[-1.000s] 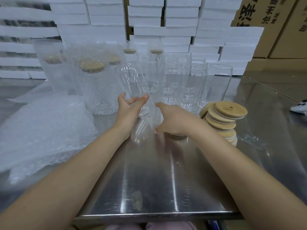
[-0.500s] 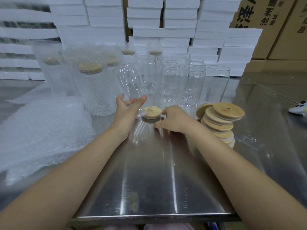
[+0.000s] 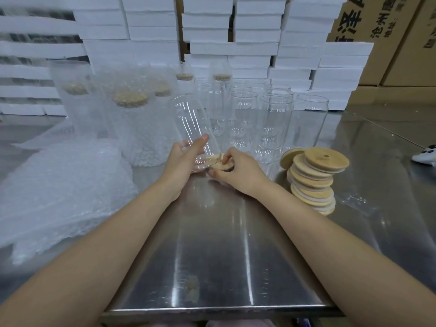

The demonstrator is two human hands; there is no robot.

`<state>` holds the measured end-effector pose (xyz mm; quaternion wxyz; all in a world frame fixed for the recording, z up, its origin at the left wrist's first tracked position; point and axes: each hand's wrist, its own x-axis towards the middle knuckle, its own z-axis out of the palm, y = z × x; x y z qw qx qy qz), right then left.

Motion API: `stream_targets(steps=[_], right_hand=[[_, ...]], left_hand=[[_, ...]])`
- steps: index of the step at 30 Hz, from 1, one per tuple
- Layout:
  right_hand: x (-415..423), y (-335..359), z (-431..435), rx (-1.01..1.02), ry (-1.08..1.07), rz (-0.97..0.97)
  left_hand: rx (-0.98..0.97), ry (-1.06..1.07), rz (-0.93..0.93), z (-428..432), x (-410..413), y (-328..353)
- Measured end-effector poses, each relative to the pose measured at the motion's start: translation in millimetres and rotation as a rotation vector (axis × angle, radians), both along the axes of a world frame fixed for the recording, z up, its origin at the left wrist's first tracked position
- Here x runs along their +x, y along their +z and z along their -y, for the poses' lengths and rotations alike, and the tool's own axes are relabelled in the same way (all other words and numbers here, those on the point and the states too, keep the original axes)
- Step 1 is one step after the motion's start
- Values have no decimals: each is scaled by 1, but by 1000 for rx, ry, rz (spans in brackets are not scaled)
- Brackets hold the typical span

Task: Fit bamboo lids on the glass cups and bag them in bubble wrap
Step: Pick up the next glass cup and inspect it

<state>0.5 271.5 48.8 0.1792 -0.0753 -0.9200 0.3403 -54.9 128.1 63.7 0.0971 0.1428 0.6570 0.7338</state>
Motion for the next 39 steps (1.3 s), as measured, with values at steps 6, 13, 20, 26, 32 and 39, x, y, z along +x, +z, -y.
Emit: stream_targets(steps=[6, 13, 20, 26, 32, 39], right_hand=[[-4, 5, -2, -143, -139, -317], [2, 12, 2, 16, -146, -709], [5, 21, 13, -754, 21, -625], [10, 36, 9, -1277, -27, -533], [16, 50, 12, -1133, 18, -799], [26, 64, 8, -469, 10, -864]], left_hand=[[10, 45, -56, -5, 2, -6], [-23, 48, -71, -3, -2, -9], [-107, 18, -140, -3, -2, -11], [-110, 1, -177, -2, 0, -10], [-115, -93, -259, -2, 4, -9], [-162, -296, -336, -6, 12, -11]])
